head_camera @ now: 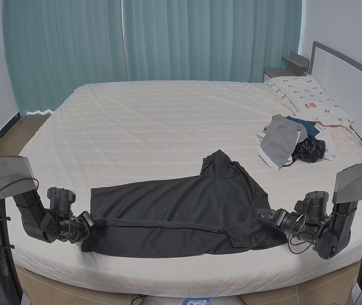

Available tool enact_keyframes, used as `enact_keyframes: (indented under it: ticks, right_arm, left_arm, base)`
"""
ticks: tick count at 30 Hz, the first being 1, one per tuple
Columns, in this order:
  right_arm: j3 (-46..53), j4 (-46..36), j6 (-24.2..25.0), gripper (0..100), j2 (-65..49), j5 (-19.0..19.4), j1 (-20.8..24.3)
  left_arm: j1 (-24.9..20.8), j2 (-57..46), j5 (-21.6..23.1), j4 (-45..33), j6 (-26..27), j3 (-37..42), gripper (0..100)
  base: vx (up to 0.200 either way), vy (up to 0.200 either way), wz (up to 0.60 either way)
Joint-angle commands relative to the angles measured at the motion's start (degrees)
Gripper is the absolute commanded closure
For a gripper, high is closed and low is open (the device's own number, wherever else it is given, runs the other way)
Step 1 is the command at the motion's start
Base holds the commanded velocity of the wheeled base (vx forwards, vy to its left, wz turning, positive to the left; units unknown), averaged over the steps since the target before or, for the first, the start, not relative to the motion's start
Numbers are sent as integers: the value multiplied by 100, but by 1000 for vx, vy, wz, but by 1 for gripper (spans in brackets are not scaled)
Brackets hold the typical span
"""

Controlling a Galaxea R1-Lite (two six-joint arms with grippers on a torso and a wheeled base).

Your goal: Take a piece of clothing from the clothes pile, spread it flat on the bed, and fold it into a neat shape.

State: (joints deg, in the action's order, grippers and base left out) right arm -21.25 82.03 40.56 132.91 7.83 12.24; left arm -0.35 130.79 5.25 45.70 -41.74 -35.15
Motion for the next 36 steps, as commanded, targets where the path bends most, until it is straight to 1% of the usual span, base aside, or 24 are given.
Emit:
enact_keyframes:
  ticks: [1,5,12,13,14,15,16,20,29,36]
  right_arm:
    - [-283,-3,-39,0,384,79,-90]
    - [-389,-3,-162,0,534,96,-99]
    - [-609,-3,-171,0,727,158,-108]
    - [-609,-3,-162,100,736,246,-134]
    - [-609,-3,-162,100,736,246,-134]
    - [-591,-3,-162,100,718,386,-178]
    - [-591,-3,-162,100,718,404,-187]
    - [-600,-3,-162,100,736,404,-196]
    - [-696,85,-153,100,727,404,-477]
    - [-732,85,-153,100,736,395,-486]
  left_arm:
    - [0,8,2,0,-1,-1,0]
    - [0,8,2,9,-1,-1,0]
    - [0,8,2,0,-1,-1,0]
    - [9,8,2,0,-1,-1,0]
    - [9,8,2,0,-1,-1,0]
    - [0,8,2,0,-1,-1,0]
    - [0,8,2,9,-1,-1,0]
    - [0,8,2,0,-1,-1,0]
    - [0,8,2,0,-1,-1,0]
    - [0,8,2,0,-1,-1,0]
  base:
    - [0,0,0]
    - [0,0,0]
    - [0,0,0]
    - [0,0,0]
    - [0,0,0]
    - [0,0,0]
    - [0,0,0]
    - [0,0,0]
    - [0,0,0]
    - [0,0,0]
